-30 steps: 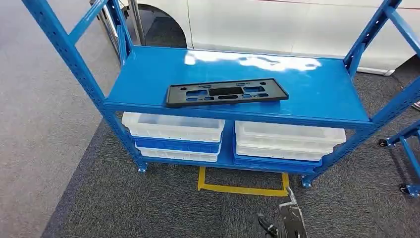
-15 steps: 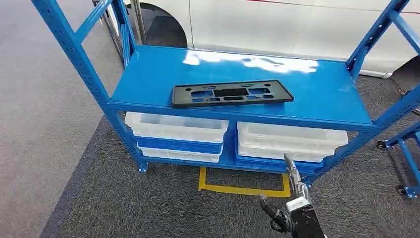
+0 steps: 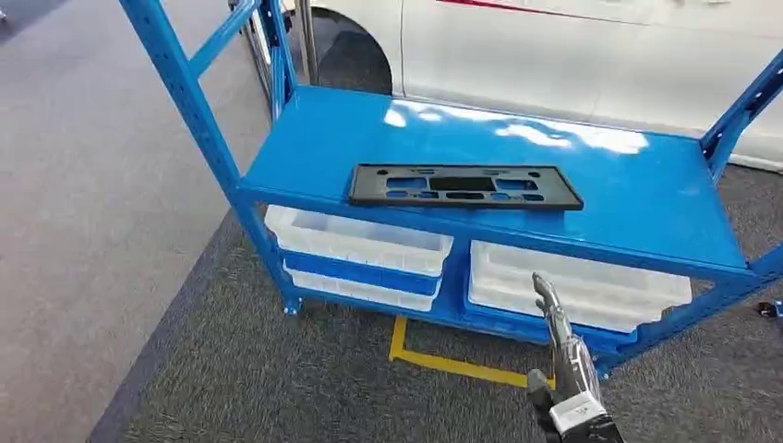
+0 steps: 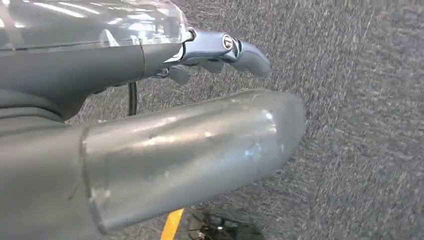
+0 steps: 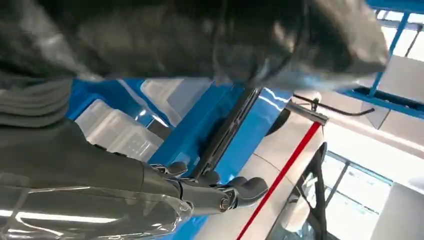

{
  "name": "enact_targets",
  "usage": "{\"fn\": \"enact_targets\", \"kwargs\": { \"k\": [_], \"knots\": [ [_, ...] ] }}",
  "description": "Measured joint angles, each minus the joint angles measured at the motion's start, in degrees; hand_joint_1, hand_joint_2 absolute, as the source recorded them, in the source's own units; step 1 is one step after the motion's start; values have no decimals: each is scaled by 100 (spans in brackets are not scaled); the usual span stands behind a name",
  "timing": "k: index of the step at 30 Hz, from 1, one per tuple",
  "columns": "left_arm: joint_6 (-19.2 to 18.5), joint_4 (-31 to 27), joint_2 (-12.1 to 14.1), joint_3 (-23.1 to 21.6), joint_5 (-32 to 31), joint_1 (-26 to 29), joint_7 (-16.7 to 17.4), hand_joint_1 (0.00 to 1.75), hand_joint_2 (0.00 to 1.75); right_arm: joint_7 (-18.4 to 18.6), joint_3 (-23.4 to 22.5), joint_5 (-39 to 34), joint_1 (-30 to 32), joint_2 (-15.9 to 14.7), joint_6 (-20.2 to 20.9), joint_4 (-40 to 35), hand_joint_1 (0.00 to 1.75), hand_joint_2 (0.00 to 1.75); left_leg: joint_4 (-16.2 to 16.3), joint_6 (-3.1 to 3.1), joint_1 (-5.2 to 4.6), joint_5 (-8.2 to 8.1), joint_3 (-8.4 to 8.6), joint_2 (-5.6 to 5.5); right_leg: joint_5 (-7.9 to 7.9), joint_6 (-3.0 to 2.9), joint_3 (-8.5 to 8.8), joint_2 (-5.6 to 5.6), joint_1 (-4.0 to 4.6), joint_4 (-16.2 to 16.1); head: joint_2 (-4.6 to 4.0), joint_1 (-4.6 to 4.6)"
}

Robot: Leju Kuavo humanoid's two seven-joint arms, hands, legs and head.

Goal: Take the parts from the cabinet and place them on the table.

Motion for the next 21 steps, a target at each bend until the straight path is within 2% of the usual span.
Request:
{"fn": "enact_targets", "kwargs": {
  "k": [1, 2, 3, 5, 6, 7, 8, 11, 12, 13, 15, 16, 17, 18, 19, 20, 21],
  "knots": [
    [0, -20, 0, 0, -4, 5, 0, 0, 0, 0, 0, 20, 20, -9, -13, -7, 0, 0, 322, -50, 47, -65, -186, 15, -16, 18, 4, -37, -14, 10, 0, 0],
    [-2, -31, 0, 0, -4, 12, 2, 0, 0, 4, 0, 24, 34, -11, -28, -18, 0, 175, 359, -93, 84, 14, -229, 30, -32, 41, 11, -57, -33, 21, 0, 2],
    [-4, -37, 0, 0, -7, 24, 7, 0, 0, 13, 0, 57, 37, -11, -44, -37, 0, 175, 77, -145, 127, 260, -116, 50, -64, 80, 25, -68, -65, 45, 0, 0],
    [-20, -75, 0, 0, -68, 42, 26, 0, 0, 121, 2, 467, 37, -11, -193, -46, 0, 175, -923, -231, 205, 816, 373, 69, -151, 174, 62, -81, -132, 127, 0, 0],
    [-28, -74, 0, 7, -120, 34, 26, 0, 0, 199, 2, 815, 37, -13, -291, -46, 0, 175, -1206, -277, 219, 770, 516, 68, -201, 232, 48, -96, -132, 175, 0, 0],
    [-61, -79, -4, 13, -175, 37, 26, 0, 0, 280, 2, 1158, 25, -20, -350, -44, 0, 175, -1228, -195, 166, 748, 506, 20, -238, 290, 26, -90, -85, 235, 2, -15],
    [-77, -92, -4, 33, -236, 40, 24, 0, 0, 328, 13, 1584, 19, -37, -387, -42, 0, 175, -1179, -108, 162, 732, 487, 14, -226, 322, 22, -82, -84, 216, 2, 2],
    [-177, -153, 0, 87, -385, 43, 20, 0, 0, 483, 98, 2705, -21, -42, -501, -9, 0, 175, -1198, 38, 157, 737, 484, 17, -231, 399, 57, -67, -129, 170, 0, 0],
    [-219, -184, 0, 105, -444, 39, -2, 0, 0, 569, 142, 3086, -50, -42, -569, 15, 0, 175, -1218, 84, 161, 750, 500, 25, -314, 395, 46, -78, -135, 278, 2, 2],
    [-271, -193, 0, 142, -536, 21, -39, 0, 0, 678, 210, 3540, -116, -39, -685, 79, 0, 175, -1220, 129, 145, 746, 498, 32, -513, 376, -116, -78, -121, 593, 0, 2],
    [-343, -193, 0, 249, -759, -38, -123, 0, 0, 870, 293, 4279, -228, -35, -934, 331, 0, 175, -1220, 171, 97, 740, 493, 45, -942, 356, -601, -75, -82, 1542, 2, 0],
    [-391, -190, -2, 329, -926, -80, -171, 0, 0, 995, 339, 4629, -265, -15, -1039, 497, 0, 175, -1220, 195, 66, 733, 494, 43, -1044, 338, -814, -75, -57, 1932, 2, 2],
    [-422, -190, -2, 394, -1028, -117, -210, 0, 0, 1091, 383, 4941, -298, 20, -1117, 674, 0, 175, -1220, 200, 38, 730, 503, 37, -1005, 308, -907, -74, -35, 2060, 2, 0],
    [-461, -190, 0, 494, -1154, -160, -232, 0, 0, 1157, 433, 5131, -341, 59, -1163, 822, 0, 175, -1220, 214, 1, 722, 519, 29, -830, 256, -881, -74, 0, 1922, 0, 2],
    [-494, -190, 0, 580, -1266, -206, -271, 0, 0, 1264, 485, 5321, -405, 118, -1222, 1032, 0, 175, -1220, 222, -35, 716, 542, 16, -539, 174, -725, -70, 45, 1527, 0, 2],
    [-520, -186, -2, 675, -1374, -250, -302, 0, 0, 1329, 511, 5427, -477, 175, -1250, 1199, 0, 175, -1220, 232, -67, 709, 567, 12, -252, 67, -514, -66, 102, 1036, 2, 0],
    [-538, -182, -11, 756, -1442, -296, -319, 0, 0, 1379, 520, 5475, -531, 214, -1268, 1322, 0, 175, -1220, 243, -91, 701, 584, 7, -48, -45, -320, -65, 162, 576, 0, 0]
  ]
}}
